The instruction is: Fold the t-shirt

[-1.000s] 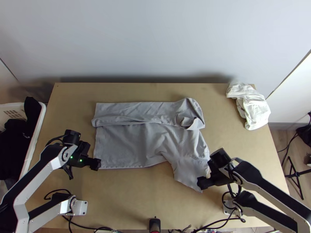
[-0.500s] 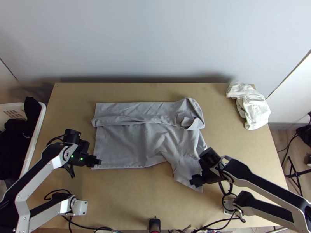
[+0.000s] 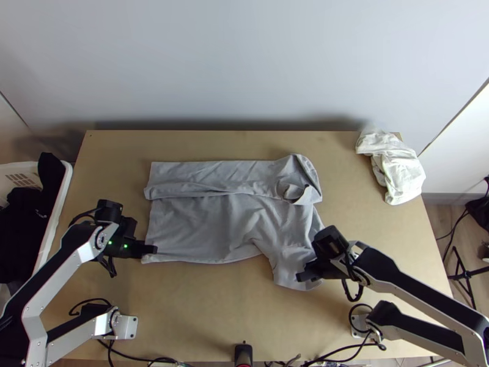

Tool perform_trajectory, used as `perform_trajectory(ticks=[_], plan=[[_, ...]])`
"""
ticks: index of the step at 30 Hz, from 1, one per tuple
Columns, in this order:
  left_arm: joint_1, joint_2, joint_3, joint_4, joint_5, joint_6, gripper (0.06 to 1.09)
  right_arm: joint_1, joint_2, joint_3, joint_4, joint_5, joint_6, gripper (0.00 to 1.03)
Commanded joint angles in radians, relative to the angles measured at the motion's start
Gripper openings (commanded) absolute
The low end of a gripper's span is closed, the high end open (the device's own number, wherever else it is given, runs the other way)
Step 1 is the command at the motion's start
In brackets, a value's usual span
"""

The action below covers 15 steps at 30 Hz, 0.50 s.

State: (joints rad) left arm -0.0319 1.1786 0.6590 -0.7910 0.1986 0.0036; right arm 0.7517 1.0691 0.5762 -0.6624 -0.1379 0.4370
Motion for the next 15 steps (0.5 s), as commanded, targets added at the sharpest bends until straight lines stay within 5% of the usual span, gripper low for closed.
perform_trajectory(ticks=[1, 15], plan=[[0.018, -0.011, 0.037, -0.002, 0.015, -0.030, 0.09, -0.028, -0.012, 0.016, 0.027, 0.015, -0.018, 0.07], [0.064, 0.093, 0.248, 0.039, 0.016, -0.188, 0.09, -0.212, 0.094, 0.249, 0.179, 0.015, -0.047, 0.07]])
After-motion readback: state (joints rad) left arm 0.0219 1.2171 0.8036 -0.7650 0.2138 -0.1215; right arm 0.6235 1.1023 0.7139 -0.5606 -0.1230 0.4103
